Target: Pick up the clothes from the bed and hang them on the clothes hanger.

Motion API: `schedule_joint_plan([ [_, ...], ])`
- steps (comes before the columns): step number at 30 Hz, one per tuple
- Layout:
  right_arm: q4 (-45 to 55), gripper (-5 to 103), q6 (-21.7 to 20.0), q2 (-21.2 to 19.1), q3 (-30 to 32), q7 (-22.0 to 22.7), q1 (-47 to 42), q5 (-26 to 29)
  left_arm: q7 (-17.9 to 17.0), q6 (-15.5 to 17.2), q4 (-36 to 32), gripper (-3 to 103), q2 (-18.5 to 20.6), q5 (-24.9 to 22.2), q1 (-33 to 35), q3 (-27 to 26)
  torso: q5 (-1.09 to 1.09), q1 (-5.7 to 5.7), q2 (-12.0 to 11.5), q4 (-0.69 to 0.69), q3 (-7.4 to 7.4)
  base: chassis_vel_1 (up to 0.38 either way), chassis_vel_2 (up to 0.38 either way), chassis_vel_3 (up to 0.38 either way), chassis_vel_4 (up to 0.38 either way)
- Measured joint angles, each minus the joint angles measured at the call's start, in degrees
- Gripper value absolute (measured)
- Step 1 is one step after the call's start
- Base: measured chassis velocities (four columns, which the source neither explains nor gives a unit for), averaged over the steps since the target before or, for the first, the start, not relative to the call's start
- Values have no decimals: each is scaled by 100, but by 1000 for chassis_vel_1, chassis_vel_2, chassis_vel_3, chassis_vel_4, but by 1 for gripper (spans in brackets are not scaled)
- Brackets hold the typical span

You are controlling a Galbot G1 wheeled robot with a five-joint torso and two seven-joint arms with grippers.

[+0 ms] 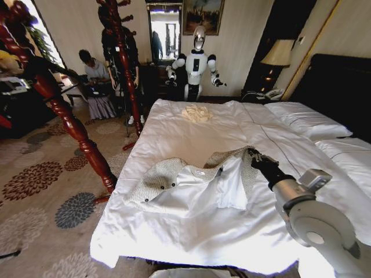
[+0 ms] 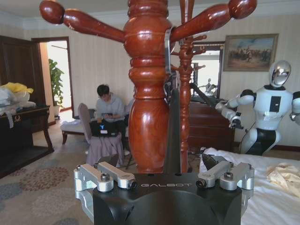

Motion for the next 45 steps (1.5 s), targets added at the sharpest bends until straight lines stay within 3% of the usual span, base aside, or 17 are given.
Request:
schedule_joint_plan([
  [12, 0, 1, -11, -36, -131, -3, 33, -42, -12, -87, 72, 103, -48, -43, 51, 97, 0, 0, 0, 1, 0, 0, 0, 0, 0],
  [17, 0, 1, -12, -58, -90, -2, 14, -43, 27, -148, 40, 79, -62, -41, 66, 93, 0, 0, 0, -1, 0, 0, 0, 0, 0],
  [19, 0, 1, -12, -61, -88, -2, 14, -43, 29, -154, 34, 79, -66, -40, 67, 92, 0, 0, 0, -1, 0, 0, 0, 0, 0],
  [24, 0, 1, -13, -75, -86, -2, 18, -43, 40, -191, 35, 57, -73, -40, 69, 94, 0, 0, 0, -1, 0, 0, 0, 0, 0],
  [25, 0, 1, -13, -76, -86, -2, 22, -43, 43, -199, 37, 57, -74, -40, 69, 95, 0, 0, 0, -1, 0, 0, 0, 0, 0],
  [26, 0, 1, -13, -77, -93, -4, 30, -43, 63, -229, 42, 46, -75, -38, 68, 95, 0, 0, 0, -1, 0, 0, 0, 0, 0],
  [28, 0, 1, -13, -78, -99, -6, 34, -43, 71, -247, 43, 46, -76, -37, 68, 95, 0, 0, 0, -1, 0, 0, 0, 0, 0],
  [29, 0, 1, -13, -82, -111, -8, 44, -46, 104, -297, 51, 35, -76, -35, 62, 95, 0, 0, 0, -1, 0, 0, 0, 0, 0],
  [31, 0, 1, -14, -83, -113, -8, 46, -47, 121, -316, 55, 35, -76, -36, 59, 95, 0, 0, 0, -1, 0, 0, 0, 0, 0],
  [34, 0, 1, -15, -84, -125, -10, 63, -49, 261, -449, 59, 22, -73, -40, 47, 96, 2, 0, 0, -5, 0, 0, 0, 0, 0],
  [45, 0, 1, -16, -70, -144, -10, 73, -65, 465, -814, -198, 18, -114, -77, -39, -61, 1, -1, 0, 3, 0, 0, 0, 0, 0],
])
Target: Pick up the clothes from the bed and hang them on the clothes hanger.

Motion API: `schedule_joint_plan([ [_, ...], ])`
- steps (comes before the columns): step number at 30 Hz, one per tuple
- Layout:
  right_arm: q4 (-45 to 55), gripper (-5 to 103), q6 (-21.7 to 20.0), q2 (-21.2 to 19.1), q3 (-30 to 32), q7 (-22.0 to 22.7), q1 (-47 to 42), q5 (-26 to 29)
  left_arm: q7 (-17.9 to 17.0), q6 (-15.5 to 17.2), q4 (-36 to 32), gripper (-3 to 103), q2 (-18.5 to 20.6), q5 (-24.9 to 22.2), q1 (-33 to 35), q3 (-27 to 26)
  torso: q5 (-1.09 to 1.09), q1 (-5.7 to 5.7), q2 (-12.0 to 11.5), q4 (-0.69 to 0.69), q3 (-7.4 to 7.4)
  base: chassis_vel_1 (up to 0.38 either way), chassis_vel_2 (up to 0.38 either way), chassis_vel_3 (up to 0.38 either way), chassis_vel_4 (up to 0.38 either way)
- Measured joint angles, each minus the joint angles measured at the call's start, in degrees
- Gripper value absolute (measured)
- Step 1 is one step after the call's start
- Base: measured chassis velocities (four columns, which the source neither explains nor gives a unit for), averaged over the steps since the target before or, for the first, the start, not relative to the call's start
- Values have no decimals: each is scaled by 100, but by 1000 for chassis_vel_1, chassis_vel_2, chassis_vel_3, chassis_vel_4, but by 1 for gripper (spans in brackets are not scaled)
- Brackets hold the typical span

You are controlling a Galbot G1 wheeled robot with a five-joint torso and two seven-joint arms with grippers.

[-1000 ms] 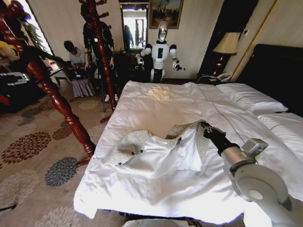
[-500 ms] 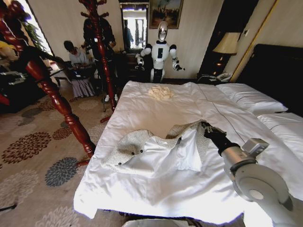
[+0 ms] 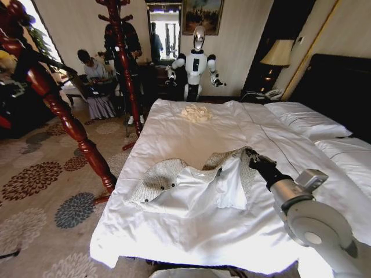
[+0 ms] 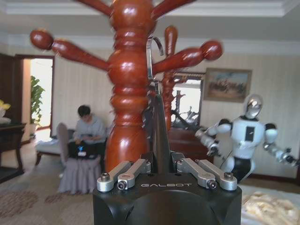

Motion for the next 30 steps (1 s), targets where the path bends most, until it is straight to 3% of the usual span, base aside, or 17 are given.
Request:
schedule_joint_plan([
  [9, 0, 1, 0, 19, 45, 1, -61, -22, 379, -351, -730, 18, -346, -146, -34, -75, 0, 0, 0, -2, 0, 0, 0, 0, 0],
  [12, 0, 1, 0, 26, 53, 3, -87, -34, 833, -689, -957, 18, -545, -85, 19, -52, -1, 0, 0, -3, 0, 0, 0, 0, 0],
  [19, 0, 1, 0, 34, 55, 7, -100, -37, 1369, -887, -1377, 18, -805, -54, 150, 15, 1, 0, 0, -3, 0, 0, 0, 0, 0],
  [24, 0, 1, 0, 31, 55, 7, -71, -42, 1832, -1103, -1821, 18, -1195, 38, 390, 247, 0, 0, 0, -3, 0, 0, 0, 0, 0],
  [26, 0, 1, 5, 11, 61, 4, -39, -42, 2261, -1291, -2088, 18, -1432, -158, 482, 430, 0, 0, 0, -3, 0, 0, 0, 0, 0],
  [30, 0, 1, 8, -9, 62, -2, -19, -36, 2627, -1368, -2303, 18, -1606, -275, 537, 664, 1, 0, 0, -3, 0, 0, 0, 0, 0],
])
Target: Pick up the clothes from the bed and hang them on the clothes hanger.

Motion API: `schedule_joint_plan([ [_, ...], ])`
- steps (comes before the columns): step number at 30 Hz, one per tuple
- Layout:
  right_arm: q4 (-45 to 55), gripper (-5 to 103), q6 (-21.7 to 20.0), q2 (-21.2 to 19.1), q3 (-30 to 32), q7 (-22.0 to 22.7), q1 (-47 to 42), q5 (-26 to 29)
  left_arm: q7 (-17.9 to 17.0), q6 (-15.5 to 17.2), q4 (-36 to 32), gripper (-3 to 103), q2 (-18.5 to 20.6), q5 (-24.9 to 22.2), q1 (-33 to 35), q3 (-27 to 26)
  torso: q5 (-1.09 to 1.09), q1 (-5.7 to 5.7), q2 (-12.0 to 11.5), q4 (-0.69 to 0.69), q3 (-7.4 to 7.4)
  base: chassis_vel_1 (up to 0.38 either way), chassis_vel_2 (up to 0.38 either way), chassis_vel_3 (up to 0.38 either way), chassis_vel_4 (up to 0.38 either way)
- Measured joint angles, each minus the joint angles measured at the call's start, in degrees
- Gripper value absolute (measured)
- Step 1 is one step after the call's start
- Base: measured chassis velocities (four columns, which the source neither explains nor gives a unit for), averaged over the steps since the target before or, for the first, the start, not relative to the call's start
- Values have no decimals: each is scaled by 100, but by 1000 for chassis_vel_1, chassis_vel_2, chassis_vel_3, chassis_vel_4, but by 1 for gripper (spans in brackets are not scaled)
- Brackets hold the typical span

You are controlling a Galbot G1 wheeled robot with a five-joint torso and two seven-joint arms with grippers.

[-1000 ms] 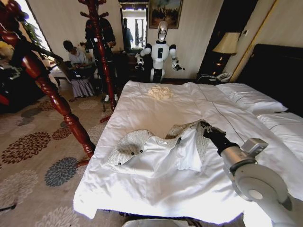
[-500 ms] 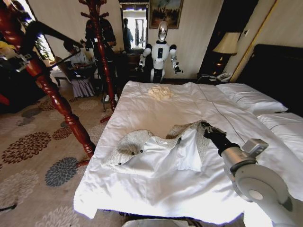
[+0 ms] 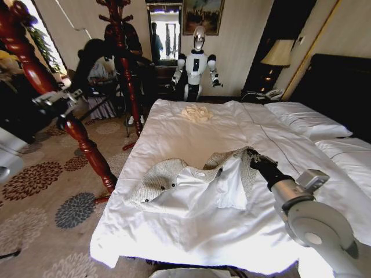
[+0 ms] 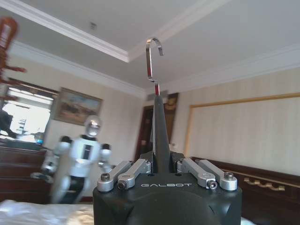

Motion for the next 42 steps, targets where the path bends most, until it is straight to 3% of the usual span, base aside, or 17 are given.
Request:
schedule_joint_plan([
  [4, 0, 1, -72, -14, 37, 88, 23, 4, 512, -17, -273, 18, -293, 80, 67, 479, 0, 0, 0, 0, 0, 0, 0, 0, 0],
  [5, 0, 1, -72, -14, 37, 88, 23, 4, 512, -17, -273, 18, -293, 80, 67, 479, 0, 0, 0, 0, 0, 0, 0, 0, 0],
  [9, 0, 1, -348, -111, 170, 485, 149, 102, 579, -13, -578, 18, -642, 422, 268, 1292, -1, 0, 0, 0, 0, 0, 0, 0, 0],
  [14, 0, 1, -396, -182, 275, 582, 257, 192, 739, 112, -816, 18, -943, 751, 359, 1984, -1, 0, 0, 0, 1, 0, 0, 0, 0],
  [17, 0, 1, -409, -140, 266, 617, 222, 188, 823, 198, -873, 18, -1037, 796, 491, 2117, 0, 0, 0, 0, 0, 0, 0, 0, 0],
  [25, 0, 1, -342, -41, 222, 532, 256, 182, 1137, 323, -871, 18, -1225, 1755, 746, 2733, 0, 0, 0, 0, 0, 0, 0, 0, 0],
  [42, 0, 1, -241, 116, 90, 395, 288, 80, 1175, 384, -874, 18, -1390, 1837, 957, 2717, -2, 1, 0, 0, 0, 0, 0, 0, 0],
])
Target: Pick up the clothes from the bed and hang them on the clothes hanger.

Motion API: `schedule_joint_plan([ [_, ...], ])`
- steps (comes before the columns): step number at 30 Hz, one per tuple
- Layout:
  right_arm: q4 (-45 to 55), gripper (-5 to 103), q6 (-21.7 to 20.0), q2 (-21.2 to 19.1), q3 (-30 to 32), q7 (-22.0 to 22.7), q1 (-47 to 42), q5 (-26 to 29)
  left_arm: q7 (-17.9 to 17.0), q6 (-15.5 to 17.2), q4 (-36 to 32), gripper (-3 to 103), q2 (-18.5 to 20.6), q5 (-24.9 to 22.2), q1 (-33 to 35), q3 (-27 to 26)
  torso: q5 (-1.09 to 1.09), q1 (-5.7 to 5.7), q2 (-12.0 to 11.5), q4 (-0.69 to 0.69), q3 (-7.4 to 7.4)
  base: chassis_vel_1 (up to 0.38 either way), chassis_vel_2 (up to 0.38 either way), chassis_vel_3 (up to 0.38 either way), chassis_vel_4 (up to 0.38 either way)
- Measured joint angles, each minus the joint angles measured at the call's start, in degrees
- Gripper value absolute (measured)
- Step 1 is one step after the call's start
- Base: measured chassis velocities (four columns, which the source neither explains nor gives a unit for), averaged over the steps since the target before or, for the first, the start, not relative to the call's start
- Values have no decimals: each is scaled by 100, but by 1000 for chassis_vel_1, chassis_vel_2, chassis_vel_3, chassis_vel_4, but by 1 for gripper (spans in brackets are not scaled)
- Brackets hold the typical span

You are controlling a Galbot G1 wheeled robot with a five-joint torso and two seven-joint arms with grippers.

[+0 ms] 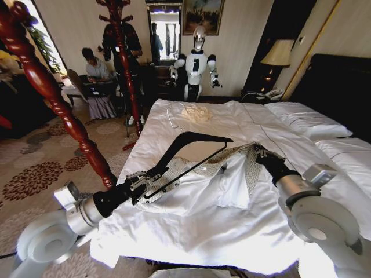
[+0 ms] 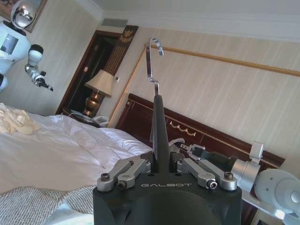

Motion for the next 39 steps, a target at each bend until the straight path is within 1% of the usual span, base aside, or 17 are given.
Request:
schedule_joint_plan([
  [8, 0, 1, 4, 20, -4, 5, -32, 29, -83, 1, -29, 18, 150, -164, -36, -271, 0, 0, 0, 0, 0, 0, 0, 0, 0],
  [14, 0, 1, 12, 20, -5, 11, -45, 27, 52, 80, -35, 18, 271, -237, -59, -602, -1, 0, 0, 0, 0, 0, 0, 0, 0],
  [16, 0, 1, 18, 18, -4, 12, -53, 28, 254, 105, -29, 18, 386, -391, -68, -806, 0, 0, 0, 0, 0, 0, 0, 0, 0],
  [17, 0, 1, 18, 18, -4, 12, -53, 28, 254, 105, -29, 18, 386, -391, -68, -806, 0, 0, 0, 0, 0, 0, 0, 0, 0],
  [18, 0, 1, 23, 23, -5, 8, -58, 28, 431, 113, -27, 18, 488, -505, -112, -898, 0, 0, 0, 0, 0, 0, 0, 0, 0],
  [19, 0, 1, 25, 26, -8, 4, -61, 28, 503, 115, -27, 18, 525, -541, -132, -920, 0, 0, 0, 0, 0, 0, 0, 0, 0],
  [20, 0, 1, 27, 31, -13, -7, -67, 29, 710, 116, -25, 18, 614, -590, -178, -944, 0, 0, 0, -1, 0, 0, 0, 0, 0],
  [21, 0, 1, 27, 31, -13, -7, -67, 29, 710, 116, -25, 18, 614, -590, -178, -944, 0, 0, 0, -1, 0, 0, 0, 0, 0],
  [22, 0, 1, 33, 33, -13, -18, -79, 30, 969, 116, -10, 18, 706, -590, -218, -941, 0, 0, 0, -1, 0, 0, 0, 0, 0],
  [23, 0, 1, 35, 33, -11, -22, -85, 34, 1096, 116, 29, 18, 744, -576, -230, -930, 1, 0, 0, -1, 0, 0, 0, 0, 0],
  [25, 0, 1, 53, 31, 19, -29, -102, 51, 1409, 118, 278, 18, 825, -373, -243, -882, 1, 0, 0, -1, 0, 0, 0, 0, 0],
  [26, 0, 1, 64, 31, 24, -32, -102, 52, 1501, 118, 348, 18, 831, -293, -238, -873, -1, 0, 0, -1, 0, 0, 0, 0, 0],
  [27, 0, 1, 64, 31, 24, -32, -102, 52, 1501, 118, 348, 18, 831, -293, -238, -873, -1, 0, 0, -1, 0, 0, 0, 0, 0],
  [29, 0, 1, 93, 43, 31, -44, -89, 55, 1723, 121, 544, 18, 803, 7, -185, -825, -1, 0, 0, 1, 1, 0, 0, 0, 0],
  [34, 0, 1, 108, 30, 117, -40, -62, 152, 1832, 118, 712, 18, 705, 402, -133, -669, 0, 0, 0, 0, 1, 0, 0, 0, 0],
  [38, 0, 1, 112, 3, 160, -37, -77, 261, 1825, 55, 788, 18, 584, 886, -191, -344, 1, 0, 0, -1, 0, 0, 0, 0, 0],
  [39, 0, 1, 112, 3, 160, -37, -77, 261, 1825, 55, 788, 18, 584, 886, -191, -344, 1, 0, 0, -1, 0, 0, 0, 0, 0],
])
